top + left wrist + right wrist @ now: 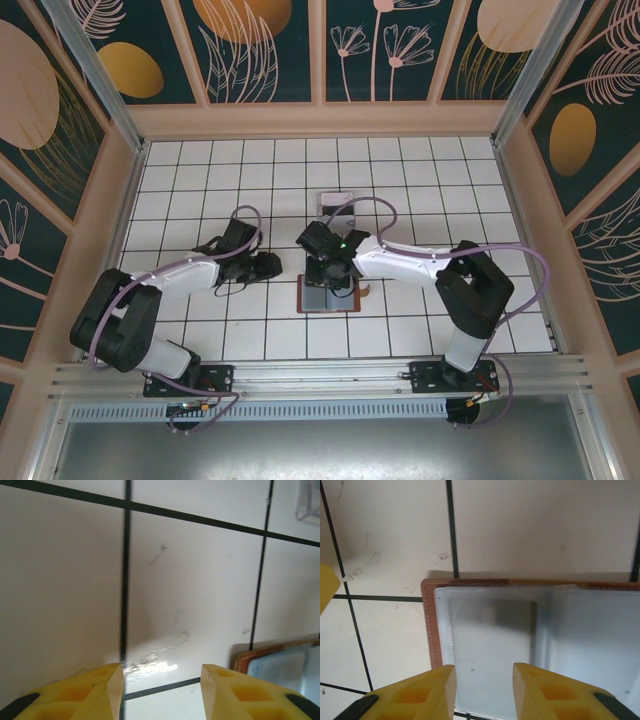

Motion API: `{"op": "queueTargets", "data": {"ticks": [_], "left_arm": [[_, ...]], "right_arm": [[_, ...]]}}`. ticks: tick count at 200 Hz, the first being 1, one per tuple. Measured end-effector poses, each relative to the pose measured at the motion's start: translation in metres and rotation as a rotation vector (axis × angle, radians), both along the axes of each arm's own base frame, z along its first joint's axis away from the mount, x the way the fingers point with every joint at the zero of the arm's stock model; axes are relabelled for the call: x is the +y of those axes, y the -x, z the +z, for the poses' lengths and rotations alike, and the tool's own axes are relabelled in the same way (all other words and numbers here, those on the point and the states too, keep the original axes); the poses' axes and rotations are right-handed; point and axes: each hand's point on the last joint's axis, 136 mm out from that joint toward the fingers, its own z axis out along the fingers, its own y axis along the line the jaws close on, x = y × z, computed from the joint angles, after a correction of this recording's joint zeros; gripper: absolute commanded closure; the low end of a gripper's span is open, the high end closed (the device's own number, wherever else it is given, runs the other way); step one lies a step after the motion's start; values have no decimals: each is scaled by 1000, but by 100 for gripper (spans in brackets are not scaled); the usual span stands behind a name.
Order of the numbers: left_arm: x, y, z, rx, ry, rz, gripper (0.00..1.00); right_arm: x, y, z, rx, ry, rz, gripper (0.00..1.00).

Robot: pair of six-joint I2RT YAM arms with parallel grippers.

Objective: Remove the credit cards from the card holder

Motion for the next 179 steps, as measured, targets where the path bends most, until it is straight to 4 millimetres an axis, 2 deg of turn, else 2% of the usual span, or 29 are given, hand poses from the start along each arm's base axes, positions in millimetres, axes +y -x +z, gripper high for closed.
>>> {"op": "queueTargets", "data": {"ticks": [53, 95, 179], "left_arm": [[5, -1, 7, -29, 3, -1, 54], [8, 6, 1, -17, -7, -7, 53], [8, 6, 1, -21, -9, -14, 54]], "right_arm": [[12, 6, -15, 35, 41, 1, 59], [14, 14, -25, 60, 80, 3, 56], [12, 15, -33, 74, 120, -6, 57]]}}
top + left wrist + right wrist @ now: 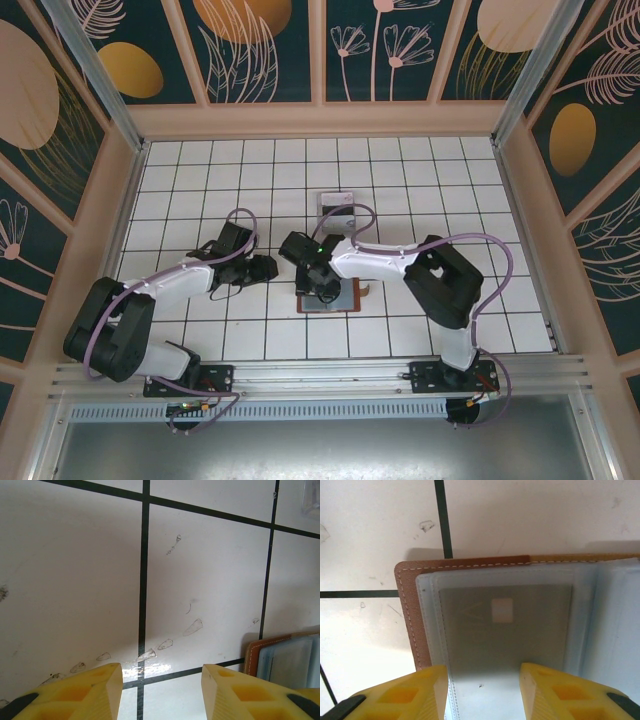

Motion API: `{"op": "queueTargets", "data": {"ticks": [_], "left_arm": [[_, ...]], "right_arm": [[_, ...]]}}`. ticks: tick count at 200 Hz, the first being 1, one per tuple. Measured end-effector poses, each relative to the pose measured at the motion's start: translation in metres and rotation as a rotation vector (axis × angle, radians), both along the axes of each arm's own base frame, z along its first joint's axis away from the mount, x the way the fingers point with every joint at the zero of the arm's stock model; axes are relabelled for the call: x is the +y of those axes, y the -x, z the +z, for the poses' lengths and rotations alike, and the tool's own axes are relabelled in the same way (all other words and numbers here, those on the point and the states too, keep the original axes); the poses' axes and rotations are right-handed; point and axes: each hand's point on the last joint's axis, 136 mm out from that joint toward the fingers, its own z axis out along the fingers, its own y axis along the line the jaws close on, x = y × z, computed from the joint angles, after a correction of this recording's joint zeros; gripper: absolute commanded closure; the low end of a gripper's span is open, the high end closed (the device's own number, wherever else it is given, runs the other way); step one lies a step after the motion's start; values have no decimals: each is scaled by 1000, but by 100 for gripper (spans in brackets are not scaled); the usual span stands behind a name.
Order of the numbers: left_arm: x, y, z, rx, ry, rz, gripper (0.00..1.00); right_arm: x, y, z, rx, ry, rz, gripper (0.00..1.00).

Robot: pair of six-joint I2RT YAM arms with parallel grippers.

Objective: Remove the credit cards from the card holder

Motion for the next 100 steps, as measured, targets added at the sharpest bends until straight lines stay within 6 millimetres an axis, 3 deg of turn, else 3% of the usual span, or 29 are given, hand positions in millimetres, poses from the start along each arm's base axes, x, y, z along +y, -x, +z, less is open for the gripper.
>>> {"op": "queueTargets", "data": {"ticks": [100], "left_arm": [[1, 0, -1, -2, -4, -6, 54]], "right_arm": [[2, 0, -1, 0, 30, 6, 74]]}}
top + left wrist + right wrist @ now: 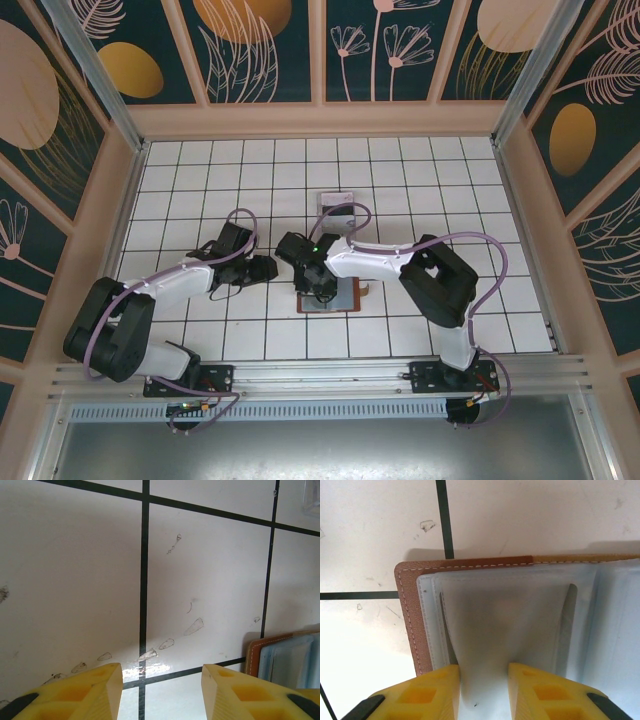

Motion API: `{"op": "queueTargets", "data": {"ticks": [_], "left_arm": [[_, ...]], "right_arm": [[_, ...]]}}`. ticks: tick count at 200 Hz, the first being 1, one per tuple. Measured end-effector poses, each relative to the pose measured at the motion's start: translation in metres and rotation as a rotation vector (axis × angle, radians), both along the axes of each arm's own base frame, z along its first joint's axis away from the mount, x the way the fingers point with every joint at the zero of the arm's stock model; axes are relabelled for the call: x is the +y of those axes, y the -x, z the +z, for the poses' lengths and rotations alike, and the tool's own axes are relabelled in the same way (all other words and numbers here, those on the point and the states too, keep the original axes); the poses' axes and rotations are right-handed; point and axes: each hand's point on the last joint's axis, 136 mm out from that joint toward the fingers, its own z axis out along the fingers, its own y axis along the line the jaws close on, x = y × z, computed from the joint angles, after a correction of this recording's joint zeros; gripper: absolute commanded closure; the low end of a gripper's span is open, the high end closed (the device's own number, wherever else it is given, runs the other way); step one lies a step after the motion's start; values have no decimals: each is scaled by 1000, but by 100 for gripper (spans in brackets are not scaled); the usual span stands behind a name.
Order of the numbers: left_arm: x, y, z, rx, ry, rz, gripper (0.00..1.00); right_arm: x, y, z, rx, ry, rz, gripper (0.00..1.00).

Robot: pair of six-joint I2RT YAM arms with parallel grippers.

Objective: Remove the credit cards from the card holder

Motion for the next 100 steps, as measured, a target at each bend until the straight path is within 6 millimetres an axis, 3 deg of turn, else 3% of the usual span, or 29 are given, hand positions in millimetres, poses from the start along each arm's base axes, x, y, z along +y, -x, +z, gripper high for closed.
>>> {"op": "queueTargets", "data": {"ticks": [34, 100], "left_arm": [[-1, 1, 0, -1, 3, -10, 54], [-13, 7, 7, 5, 63, -71, 57]], "right_arm": [[-1, 0, 1, -4, 11, -1, 81], [-3, 0, 1, -13, 21, -1, 86]]}}
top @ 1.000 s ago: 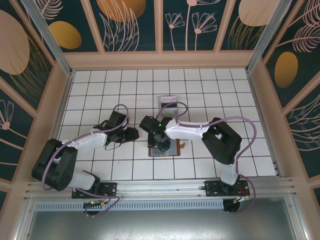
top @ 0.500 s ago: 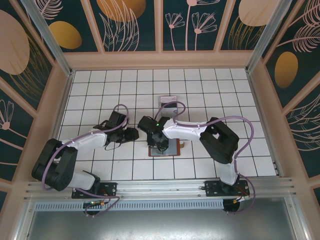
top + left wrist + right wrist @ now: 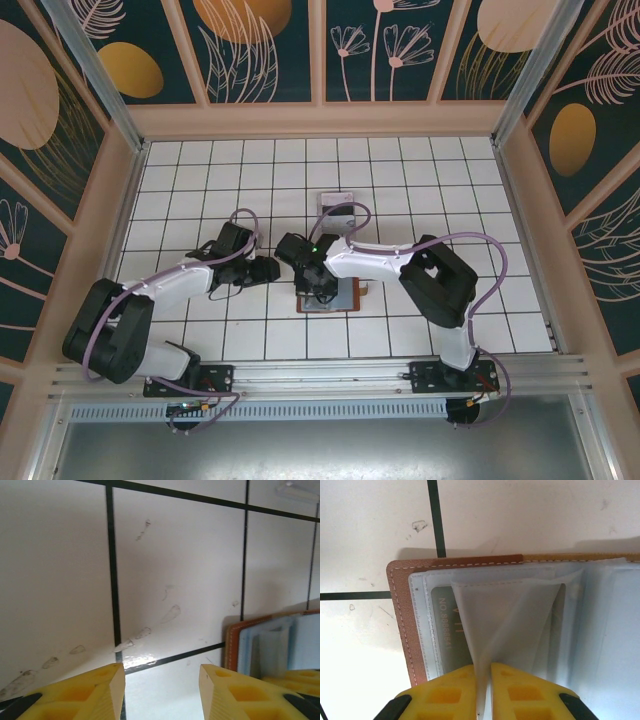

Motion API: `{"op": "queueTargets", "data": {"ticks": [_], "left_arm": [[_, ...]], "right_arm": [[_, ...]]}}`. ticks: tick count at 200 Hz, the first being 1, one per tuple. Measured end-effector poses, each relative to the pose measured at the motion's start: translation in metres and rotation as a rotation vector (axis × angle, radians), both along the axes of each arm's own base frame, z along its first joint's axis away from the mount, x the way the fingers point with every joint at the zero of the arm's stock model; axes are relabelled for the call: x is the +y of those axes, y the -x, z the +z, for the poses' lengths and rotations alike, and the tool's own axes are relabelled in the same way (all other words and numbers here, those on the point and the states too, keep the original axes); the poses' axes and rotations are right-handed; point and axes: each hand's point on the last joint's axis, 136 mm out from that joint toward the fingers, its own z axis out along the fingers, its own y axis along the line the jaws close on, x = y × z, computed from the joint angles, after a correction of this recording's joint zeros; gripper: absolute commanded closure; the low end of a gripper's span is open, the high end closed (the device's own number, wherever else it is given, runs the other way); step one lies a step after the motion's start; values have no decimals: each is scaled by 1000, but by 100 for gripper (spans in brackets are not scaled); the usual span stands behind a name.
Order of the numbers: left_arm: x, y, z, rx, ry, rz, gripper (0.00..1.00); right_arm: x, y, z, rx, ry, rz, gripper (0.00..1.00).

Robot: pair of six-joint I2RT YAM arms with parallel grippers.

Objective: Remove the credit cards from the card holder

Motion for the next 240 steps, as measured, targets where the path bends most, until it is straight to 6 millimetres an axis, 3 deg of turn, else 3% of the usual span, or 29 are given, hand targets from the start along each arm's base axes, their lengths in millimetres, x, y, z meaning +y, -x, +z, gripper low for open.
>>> {"op": "queueTargets", "data": {"ticks": [35, 97, 144, 240], "left_arm": [[-10, 2, 10, -5, 61, -28, 57], [-32, 15, 11, 23, 105, -89, 58], [-54, 24, 4, 64, 98, -145, 65], [-73, 29, 3, 103, 143, -184, 72]], "right_arm": [[0, -1, 3, -8, -5, -1, 87], [3, -3, 28, -44, -63, 1, 87], [-5, 2, 25, -42, -60, 1, 87], [-15, 5, 29, -60, -90, -4, 85]]}}
